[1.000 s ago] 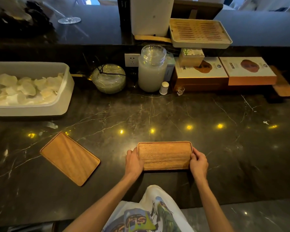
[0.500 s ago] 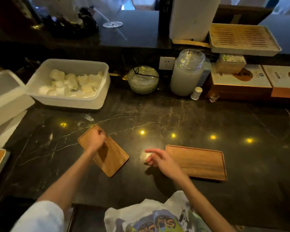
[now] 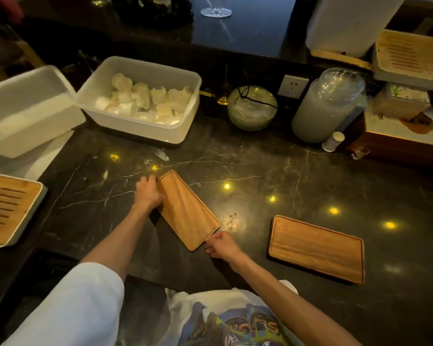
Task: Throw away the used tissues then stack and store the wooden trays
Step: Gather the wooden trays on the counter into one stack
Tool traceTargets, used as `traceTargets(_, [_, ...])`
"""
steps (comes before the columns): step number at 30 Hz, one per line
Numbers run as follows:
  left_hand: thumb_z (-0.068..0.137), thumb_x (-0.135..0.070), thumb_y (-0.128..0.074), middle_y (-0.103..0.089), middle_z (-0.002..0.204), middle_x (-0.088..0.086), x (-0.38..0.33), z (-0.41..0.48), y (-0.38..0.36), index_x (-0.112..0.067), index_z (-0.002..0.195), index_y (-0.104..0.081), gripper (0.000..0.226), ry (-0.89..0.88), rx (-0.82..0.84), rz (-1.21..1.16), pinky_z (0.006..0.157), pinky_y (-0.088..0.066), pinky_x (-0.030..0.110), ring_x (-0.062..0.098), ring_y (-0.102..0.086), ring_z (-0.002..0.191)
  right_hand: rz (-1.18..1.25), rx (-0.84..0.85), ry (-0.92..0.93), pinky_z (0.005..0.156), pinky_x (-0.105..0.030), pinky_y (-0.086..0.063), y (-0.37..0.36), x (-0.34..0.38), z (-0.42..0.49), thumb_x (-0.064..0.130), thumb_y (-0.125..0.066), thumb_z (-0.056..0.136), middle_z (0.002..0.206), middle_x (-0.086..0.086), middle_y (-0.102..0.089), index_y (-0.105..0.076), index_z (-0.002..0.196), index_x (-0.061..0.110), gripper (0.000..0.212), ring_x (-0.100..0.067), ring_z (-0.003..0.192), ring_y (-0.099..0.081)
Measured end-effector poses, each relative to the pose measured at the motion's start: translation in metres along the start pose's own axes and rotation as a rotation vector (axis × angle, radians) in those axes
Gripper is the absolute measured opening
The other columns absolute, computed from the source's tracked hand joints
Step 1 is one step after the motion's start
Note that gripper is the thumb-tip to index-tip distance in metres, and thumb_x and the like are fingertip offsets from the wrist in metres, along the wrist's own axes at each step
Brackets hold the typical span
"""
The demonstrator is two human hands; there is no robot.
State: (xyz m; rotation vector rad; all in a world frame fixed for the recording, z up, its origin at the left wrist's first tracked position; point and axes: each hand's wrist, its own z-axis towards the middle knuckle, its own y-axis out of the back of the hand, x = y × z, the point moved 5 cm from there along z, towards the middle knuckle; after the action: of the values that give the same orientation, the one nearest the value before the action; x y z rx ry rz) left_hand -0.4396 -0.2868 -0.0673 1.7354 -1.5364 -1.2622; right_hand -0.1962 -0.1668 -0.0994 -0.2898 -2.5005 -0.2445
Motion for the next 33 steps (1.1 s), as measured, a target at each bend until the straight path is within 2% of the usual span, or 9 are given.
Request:
traceTargets(3, [0.078,-0.009,-0.071,-0.04,0.135,0.014,0.002,-0.009,-0.007,-0.013,0.133,-0.042,0.062,0.024,-0.035,0.007,0.105,-0.043,0.049,0.033,-0.039,0.124,0.051,0.027,-0.03,0.071,-0.024,-0.055,0.007,-0.002,-0.004,0.02,-0.054,0.098,0.088,-0.006,-0.067,-0.06,0.101,0.009,0.013,-0.011,0.072,-0.063])
traceTargets(6, [0.079,-0.007,-0.07,-0.043,0.132,0.016,0.009,-0.017,-0.01,-0.011,0.127,-0.045,0.055,0.104,-0.01,-0.061,0.104,-0.043,0.049,0.034,-0.04,0.124,0.036,0.041,-0.034,0.061,-0.021,-0.05,0.019,-0.006,-0.015,0.027,-0.056,0.096,0.077,-0.002,-0.064,-0.056,0.091,0.016,0.012,-0.009,0.063,-0.059])
traceTargets(12, [0.085,0.001,-0.063,-0.055,0.119,0.015,-0.006,-0.051,-0.008,-0.012,0.115,-0.048,0.036,0.13,0.175,-0.426,0.094,-0.052,0.049,0.031,-0.057,0.111,0.085,0.055,0.13,0.065,-0.02,-0.05,0.076,-0.02,-0.053,0.04,-0.061,0.092,0.087,0.001,-0.065,-0.058,0.116,0.024,0.029,-0.009,0.075,-0.063])
traceTargets(16, [0.088,-0.002,-0.061,-0.058,0.103,0.012,-0.054,-0.094,-0.015,-0.009,0.111,-0.051,0.026,0.017,0.304,-0.418,0.085,-0.058,0.048,0.028,-0.061,0.098,0.27,-0.2,0.199,0.07,-0.024,-0.051,0.144,-0.036,-0.083,0.04,-0.064,0.089,0.108,0.001,-0.067,-0.062,0.111,0.028,0.025,-0.013,0.095,-0.065])
traceTargets(20, [0.088,0.002,-0.063,-0.05,0.076,0.004,-0.117,-0.139,-0.065,-0.009,0.097,-0.05,0.019,-0.09,0.487,-0.478,0.052,-0.059,0.031,0.016,-0.056,0.072,0.364,-0.552,0.172,0.066,-0.03,-0.046,0.227,-0.066,-0.112,0.04,-0.063,0.09,0.101,0.0,-0.067,-0.067,0.104,0.021,0.024,-0.014,0.09,-0.061])
traceTargets(24, [0.088,-0.003,-0.064,-0.052,0.072,0.003,-0.179,-0.171,-0.131,-0.018,0.075,-0.041,0.031,-0.162,0.557,-0.336,0.056,-0.058,0.035,0.014,-0.057,0.061,0.239,-0.789,0.131,0.082,-0.036,-0.048,0.301,-0.091,-0.117,0.023,-0.061,0.093,0.117,-0.016,-0.067,-0.064,0.122,0.003,0.035,-0.022,0.098,-0.06])
traceTargets(28, [0.089,-0.01,-0.063,-0.061,0.104,0.008,-0.209,-0.188,-0.168,-0.02,0.094,-0.047,0.02,-0.218,0.53,-0.203,0.068,-0.064,0.038,0.022,-0.068,0.089,0.084,-0.81,0.009,0.099,-0.05,-0.048,0.339,-0.119,-0.109,0.019,-0.056,0.096,0.126,-0.016,-0.064,-0.056,0.135,0.008,0.04,-0.033,0.115,-0.059])
traceTargets(31, [0.09,-0.008,-0.06,-0.056,0.122,0.007,-0.218,-0.196,-0.174,-0.018,0.123,-0.046,0.037,-0.279,0.486,-0.151,0.067,-0.064,0.038,0.027,-0.063,0.104,0.026,-0.807,-0.017,0.097,-0.043,-0.049,0.347,-0.134,-0.105,0.011,-0.053,0.096,0.126,-0.013,-0.065,-0.055,0.136,0.011,0.04,-0.031,0.116,-0.059])
traceTargets(33, [0.089,-0.01,-0.06,-0.055,0.123,0.007,-0.22,-0.199,-0.172,-0.017,0.128,-0.046,0.041,-0.327,0.443,-0.095,0.067,-0.064,0.039,0.028,-0.062,0.104,0.043,-0.803,-0.018,0.091,-0.039,-0.048,0.345,-0.141,-0.101,0.009,-0.052,0.096,0.125,-0.011,-0.065,-0.054,0.136,0.013,0.041,-0.028,0.114,-0.059])
